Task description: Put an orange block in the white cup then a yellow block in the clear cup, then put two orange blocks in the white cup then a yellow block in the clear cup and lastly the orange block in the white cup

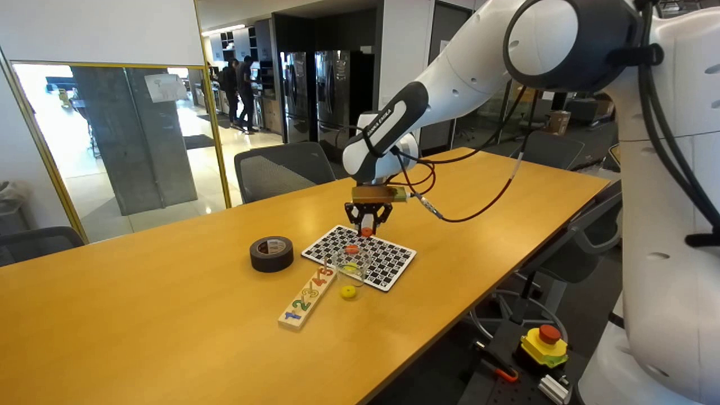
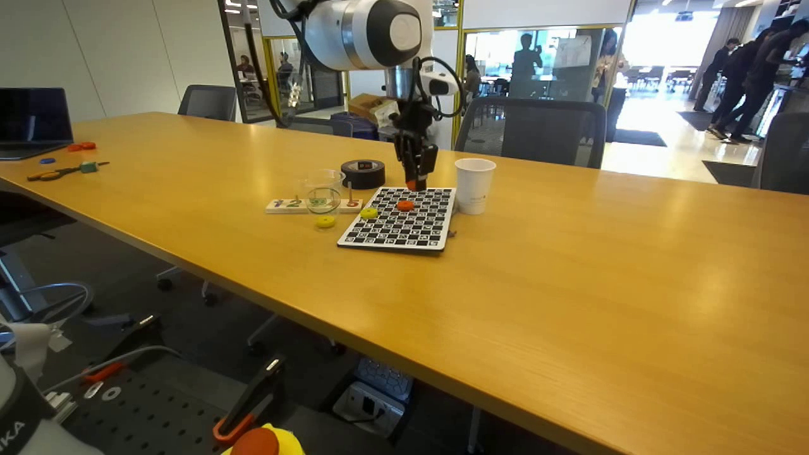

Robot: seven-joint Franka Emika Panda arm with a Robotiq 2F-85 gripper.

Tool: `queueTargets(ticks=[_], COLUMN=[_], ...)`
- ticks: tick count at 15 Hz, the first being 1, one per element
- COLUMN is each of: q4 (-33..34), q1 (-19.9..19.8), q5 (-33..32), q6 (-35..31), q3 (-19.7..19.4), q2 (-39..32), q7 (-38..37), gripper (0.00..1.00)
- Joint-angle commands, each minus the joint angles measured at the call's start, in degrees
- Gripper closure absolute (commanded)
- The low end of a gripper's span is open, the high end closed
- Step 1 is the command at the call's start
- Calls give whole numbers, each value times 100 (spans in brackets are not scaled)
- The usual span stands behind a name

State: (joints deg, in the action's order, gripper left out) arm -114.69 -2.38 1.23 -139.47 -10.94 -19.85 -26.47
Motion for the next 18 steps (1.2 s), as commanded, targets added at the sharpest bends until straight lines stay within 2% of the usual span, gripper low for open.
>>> queueTargets(ticks=[1,6,18], q4=[144,451,2180], q1=[-96,-166,-599], q5=[-54,-102,103], q6=[237,83,414], q3=[34,-8,-3], q2=[353,336,-957], q7=[372,384,567], gripper=[81,81,81])
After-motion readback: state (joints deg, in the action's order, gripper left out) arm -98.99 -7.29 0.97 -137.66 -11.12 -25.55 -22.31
